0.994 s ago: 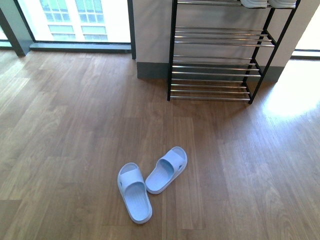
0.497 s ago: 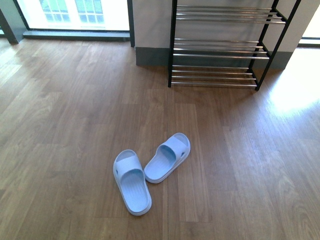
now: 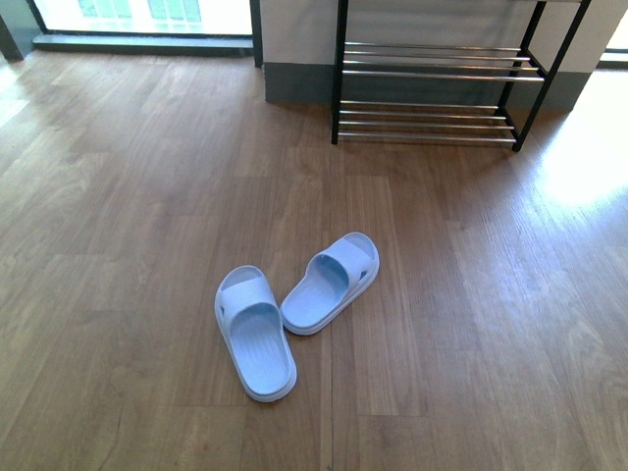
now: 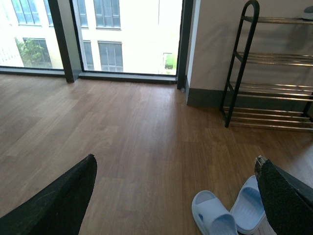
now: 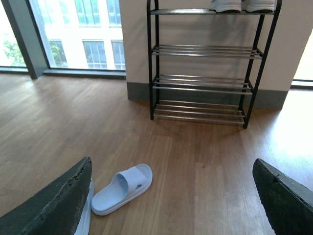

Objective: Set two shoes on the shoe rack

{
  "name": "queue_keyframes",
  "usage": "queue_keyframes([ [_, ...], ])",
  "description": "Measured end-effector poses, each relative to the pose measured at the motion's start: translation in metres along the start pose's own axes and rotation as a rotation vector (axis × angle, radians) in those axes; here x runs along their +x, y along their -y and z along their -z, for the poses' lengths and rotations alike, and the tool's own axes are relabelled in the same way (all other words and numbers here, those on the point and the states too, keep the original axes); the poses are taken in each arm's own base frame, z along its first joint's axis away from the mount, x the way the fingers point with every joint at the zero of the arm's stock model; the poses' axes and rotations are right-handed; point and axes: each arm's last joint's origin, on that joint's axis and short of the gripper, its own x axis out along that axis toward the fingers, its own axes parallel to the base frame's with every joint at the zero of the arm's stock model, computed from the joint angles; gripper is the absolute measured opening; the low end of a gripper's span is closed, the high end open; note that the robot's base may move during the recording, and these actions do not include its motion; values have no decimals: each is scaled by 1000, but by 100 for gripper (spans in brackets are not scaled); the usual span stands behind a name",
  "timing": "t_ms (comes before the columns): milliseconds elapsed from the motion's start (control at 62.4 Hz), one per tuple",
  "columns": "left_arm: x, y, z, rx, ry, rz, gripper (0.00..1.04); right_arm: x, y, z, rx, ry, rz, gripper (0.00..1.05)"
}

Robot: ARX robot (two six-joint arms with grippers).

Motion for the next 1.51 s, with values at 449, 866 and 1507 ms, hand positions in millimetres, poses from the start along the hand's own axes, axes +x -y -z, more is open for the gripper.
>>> queue_keyframes([
  [449, 0, 0, 0, 0, 0, 0, 95, 0, 0, 0, 0, 0, 0, 96],
  [866, 0, 0, 0, 0, 0, 0, 95, 0, 0, 0, 0, 0, 1, 96],
  [1507, 18, 18, -1, -52, -266, -46, 95, 0, 0, 0, 0, -1, 0, 96],
])
